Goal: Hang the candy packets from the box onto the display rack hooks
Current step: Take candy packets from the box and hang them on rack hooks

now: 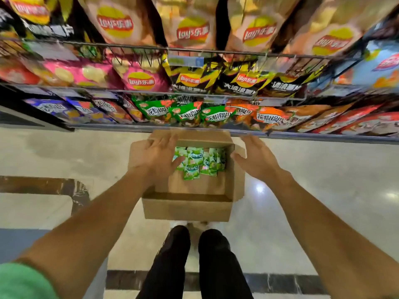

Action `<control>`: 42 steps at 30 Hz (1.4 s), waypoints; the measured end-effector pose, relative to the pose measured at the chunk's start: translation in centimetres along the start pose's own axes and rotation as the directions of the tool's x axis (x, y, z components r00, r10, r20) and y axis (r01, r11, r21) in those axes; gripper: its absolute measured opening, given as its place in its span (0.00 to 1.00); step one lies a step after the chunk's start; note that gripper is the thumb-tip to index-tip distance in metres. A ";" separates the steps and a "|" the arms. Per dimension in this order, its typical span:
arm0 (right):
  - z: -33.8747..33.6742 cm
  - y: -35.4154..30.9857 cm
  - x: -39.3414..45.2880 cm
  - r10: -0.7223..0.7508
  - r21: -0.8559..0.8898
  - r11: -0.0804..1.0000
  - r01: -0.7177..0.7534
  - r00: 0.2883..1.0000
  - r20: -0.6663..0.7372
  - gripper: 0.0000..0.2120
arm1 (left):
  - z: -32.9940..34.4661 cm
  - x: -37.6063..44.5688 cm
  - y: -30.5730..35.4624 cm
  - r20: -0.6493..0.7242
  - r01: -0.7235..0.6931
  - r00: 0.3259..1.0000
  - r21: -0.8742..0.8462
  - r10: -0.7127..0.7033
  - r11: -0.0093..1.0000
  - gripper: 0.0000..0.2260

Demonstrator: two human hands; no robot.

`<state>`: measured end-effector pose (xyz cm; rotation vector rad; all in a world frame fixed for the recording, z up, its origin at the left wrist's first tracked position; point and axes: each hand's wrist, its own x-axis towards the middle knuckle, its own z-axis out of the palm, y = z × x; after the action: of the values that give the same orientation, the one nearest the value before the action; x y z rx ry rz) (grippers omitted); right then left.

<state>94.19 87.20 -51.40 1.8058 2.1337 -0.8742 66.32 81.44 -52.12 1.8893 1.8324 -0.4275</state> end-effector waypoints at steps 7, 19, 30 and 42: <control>18.9 5.6 12.1 -0.044 0.090 0.995 0.045 0.999 -0.014 0.30 | 18.5 13.2 -2.9 -0.019 0.006 1.000 -0.031 -0.006 1.000 0.34; 38.9 13.6 27.8 0.050 -0.092 0.994 -0.059 0.995 -0.089 0.23 | 40.4 28.5 -8.2 -0.063 -0.085 0.993 0.183 0.098 0.979 0.35; 40.2 13.1 27.8 0.173 -0.007 0.985 -0.174 0.982 -0.075 0.23 | 41.2 25.8 -11.3 -0.093 0.011 0.996 0.244 0.012 0.970 0.35; 42.5 12.6 28.5 0.164 0.218 0.964 -0.152 0.986 -0.038 0.20 | 42.2 25.2 -13.5 -0.084 0.080 0.994 0.198 -0.064 0.977 0.33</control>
<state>90.86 87.76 -104.01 2.0949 1.9567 -1.0599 58.61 80.30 -102.47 2.0005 1.9776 -0.5925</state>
